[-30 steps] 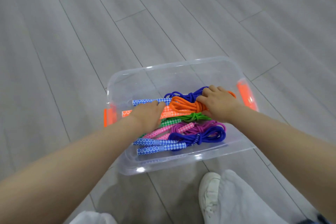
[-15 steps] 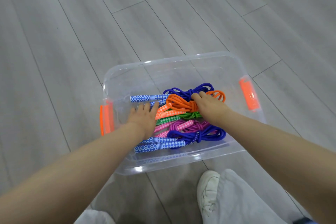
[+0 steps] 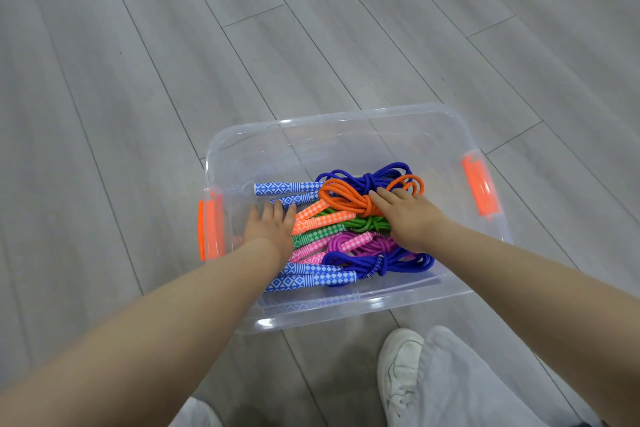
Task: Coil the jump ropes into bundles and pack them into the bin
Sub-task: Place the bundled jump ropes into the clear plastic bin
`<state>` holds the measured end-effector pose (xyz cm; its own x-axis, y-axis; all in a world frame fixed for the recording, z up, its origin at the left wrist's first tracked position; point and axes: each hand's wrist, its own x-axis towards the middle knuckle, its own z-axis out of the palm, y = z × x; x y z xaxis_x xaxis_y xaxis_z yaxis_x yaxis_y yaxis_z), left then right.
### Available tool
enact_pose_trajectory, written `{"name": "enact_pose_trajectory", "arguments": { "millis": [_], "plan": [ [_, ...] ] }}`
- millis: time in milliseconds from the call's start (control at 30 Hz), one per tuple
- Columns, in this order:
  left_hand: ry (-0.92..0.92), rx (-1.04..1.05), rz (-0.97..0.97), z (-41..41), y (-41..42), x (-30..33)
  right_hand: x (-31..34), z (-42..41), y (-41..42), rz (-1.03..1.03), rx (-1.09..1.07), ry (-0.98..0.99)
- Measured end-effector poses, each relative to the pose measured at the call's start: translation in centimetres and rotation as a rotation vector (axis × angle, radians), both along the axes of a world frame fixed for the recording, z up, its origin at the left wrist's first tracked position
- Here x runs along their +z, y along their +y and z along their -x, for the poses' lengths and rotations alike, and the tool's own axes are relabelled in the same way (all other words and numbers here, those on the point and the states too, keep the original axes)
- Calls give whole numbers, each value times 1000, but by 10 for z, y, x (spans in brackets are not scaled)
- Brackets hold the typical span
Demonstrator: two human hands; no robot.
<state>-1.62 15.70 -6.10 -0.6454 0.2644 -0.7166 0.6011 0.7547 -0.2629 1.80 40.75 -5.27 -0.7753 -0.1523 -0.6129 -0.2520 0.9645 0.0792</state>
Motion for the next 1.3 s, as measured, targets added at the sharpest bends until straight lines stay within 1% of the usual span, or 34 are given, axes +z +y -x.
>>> {"name": "enact_pose_trajectory", "arguments": {
  "millis": [100,167,233,300,500,600,667,733,833,933,1000,1100,1200,1300],
  "plan": [
    [7,-3,-1,1,-2,-2,0,8,-4,-103,38,18],
    [10,-4,-16,0,-2,-2,0,10,-6,-124,32,20],
    [22,-9,-44,-1,-3,0,0,9,-8,-106,22,31],
    [47,-28,-111,-1,-2,5,2,6,-7,-84,35,49],
    [148,-139,-266,-4,-1,28,26,4,-9,-39,64,93],
    [203,-162,-393,-4,-12,47,52,7,-23,38,123,97],
    [263,-150,-543,-2,-27,61,74,11,-33,113,178,116],
    [330,-119,-719,-2,-45,74,95,16,-46,137,212,142],
    [413,-17,-910,-2,-78,87,122,28,-74,145,249,185],
    [473,203,-1004,-6,-115,96,134,37,-116,219,356,248],
    [485,326,-1007,-13,-144,92,137,41,-147,269,402,259],
    [484,470,-962,-29,-191,74,139,47,-203,378,405,260],
    [511,674,-941,-46,-234,47,125,55,-266,465,447,255],
    [533,853,-906,-64,-272,19,101,55,-325,506,465,212]
  ]
}}
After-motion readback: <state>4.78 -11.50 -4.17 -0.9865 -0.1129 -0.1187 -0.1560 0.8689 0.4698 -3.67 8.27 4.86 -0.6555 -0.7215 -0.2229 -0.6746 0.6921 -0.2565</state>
